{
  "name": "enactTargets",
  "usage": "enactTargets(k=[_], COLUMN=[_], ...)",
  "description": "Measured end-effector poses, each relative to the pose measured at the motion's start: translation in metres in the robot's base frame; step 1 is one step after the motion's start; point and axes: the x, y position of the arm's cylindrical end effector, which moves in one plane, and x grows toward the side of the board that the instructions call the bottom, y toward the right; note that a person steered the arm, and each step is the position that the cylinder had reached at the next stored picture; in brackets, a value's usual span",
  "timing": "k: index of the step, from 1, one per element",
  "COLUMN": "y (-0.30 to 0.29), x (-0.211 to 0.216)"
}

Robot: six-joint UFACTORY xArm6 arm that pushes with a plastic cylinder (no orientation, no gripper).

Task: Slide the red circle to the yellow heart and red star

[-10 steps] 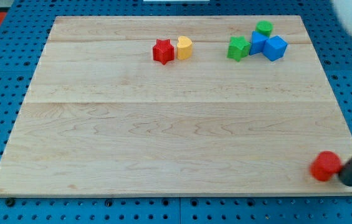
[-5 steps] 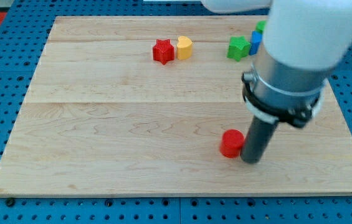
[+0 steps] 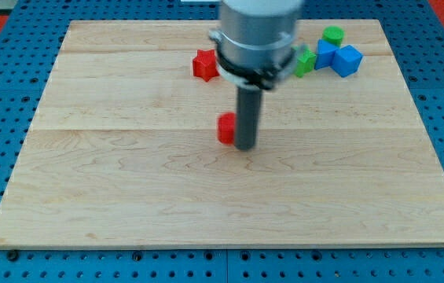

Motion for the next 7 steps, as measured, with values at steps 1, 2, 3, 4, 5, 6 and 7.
enactTargets(k=[1, 2, 3, 4, 5, 6, 7], y=[-0.017, -0.042, -0.067, -0.034, -0.042, -0.036, -0.037], x=[-0.022, -0.005, -0.027, -0.07, -0.085, -0.098, -0.084])
